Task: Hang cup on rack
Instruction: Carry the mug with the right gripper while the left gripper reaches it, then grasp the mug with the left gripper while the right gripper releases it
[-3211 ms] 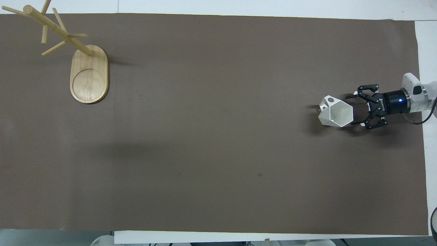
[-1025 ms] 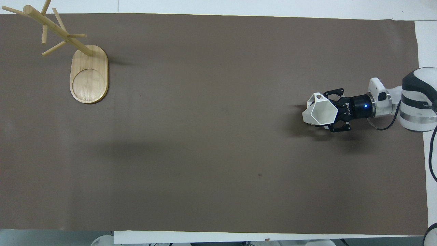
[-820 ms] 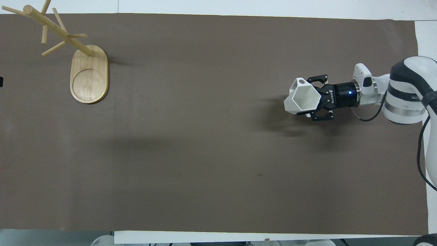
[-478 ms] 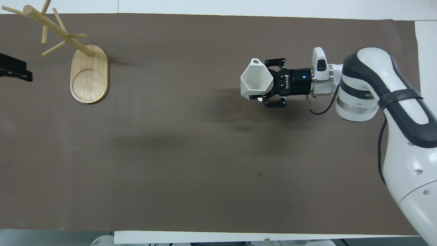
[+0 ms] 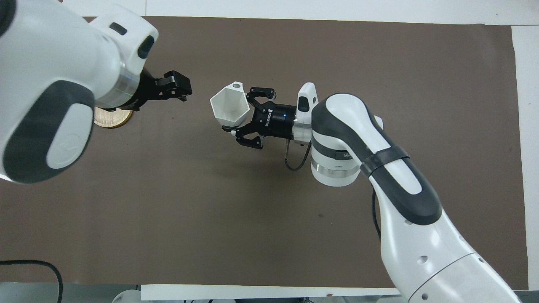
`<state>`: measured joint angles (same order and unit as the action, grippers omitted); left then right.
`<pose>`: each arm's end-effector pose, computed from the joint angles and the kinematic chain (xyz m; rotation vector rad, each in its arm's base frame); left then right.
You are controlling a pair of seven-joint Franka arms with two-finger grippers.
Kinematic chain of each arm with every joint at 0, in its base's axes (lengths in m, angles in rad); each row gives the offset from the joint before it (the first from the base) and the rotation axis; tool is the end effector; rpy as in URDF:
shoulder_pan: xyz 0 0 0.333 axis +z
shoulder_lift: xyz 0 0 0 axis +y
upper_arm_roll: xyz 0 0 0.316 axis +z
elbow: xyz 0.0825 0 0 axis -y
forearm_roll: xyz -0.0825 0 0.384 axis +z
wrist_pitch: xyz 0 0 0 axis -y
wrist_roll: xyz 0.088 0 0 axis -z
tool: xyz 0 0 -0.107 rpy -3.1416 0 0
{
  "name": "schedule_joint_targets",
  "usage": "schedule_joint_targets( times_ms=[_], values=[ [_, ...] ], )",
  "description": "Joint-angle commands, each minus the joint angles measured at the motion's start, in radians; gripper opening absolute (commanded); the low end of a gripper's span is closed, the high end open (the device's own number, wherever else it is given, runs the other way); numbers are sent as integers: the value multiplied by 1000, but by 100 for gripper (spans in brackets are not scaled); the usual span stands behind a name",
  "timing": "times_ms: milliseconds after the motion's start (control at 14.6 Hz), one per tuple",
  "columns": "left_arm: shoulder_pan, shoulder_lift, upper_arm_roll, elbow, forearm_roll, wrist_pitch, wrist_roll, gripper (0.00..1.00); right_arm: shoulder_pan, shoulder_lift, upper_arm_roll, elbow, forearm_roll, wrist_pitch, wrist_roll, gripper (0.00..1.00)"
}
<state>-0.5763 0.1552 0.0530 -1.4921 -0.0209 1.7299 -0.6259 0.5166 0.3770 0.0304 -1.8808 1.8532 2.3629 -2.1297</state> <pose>0.5314 -0.3116 0.5861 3.0803 0.1604 0.0967 0.5506 0.3478 0.3321 -1.6782 -1.1540 -1.1226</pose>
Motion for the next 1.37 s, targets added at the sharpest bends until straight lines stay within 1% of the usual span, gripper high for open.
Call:
schedule_joint_targets(
  times_ms=[0,205,342,410,478,547,615,957,1093,1161,1230,1298],
  values=[
    [-43,89,19,85,-5,-1,-52,100,23,-9,-6,12,32,35,10,20],
    [-48,102,19,58,3,36,-54,99,42,-32,-4,14,34,94,14,21],
    [-47,119,18,38,4,40,-54,99,42,-32,-4,14,34,96,14,21],
    [-50,113,18,11,3,42,-55,96,42,-32,-4,14,32,96,14,21],
    [-50,110,18,1,-2,34,-64,67,42,-32,-4,14,32,98,14,21],
    [-53,106,16,-10,-2,31,-75,1,43,-32,-4,14,32,104,14,21],
    [-60,104,16,-28,-4,40,-77,0,43,-32,-4,17,32,111,13,21],
    [-62,104,16,-28,-5,43,-84,0,43,-30,-4,19,32,113,14,22],
    [-62,104,16,-28,-7,46,-87,0,43,-30,-4,20,31,113,13,24],
    [-62,104,16,-28,-7,54,-109,0,43,-30,-4,20,31,113,13,26],
    [-62,104,16,-28,-7,65,-156,0,42,-30,-4,20,32,113,16,45],
    [-62,106,16,-30,-5,79,-199,0,39,-30,-4,20,32,107,16,72]
  ],
)
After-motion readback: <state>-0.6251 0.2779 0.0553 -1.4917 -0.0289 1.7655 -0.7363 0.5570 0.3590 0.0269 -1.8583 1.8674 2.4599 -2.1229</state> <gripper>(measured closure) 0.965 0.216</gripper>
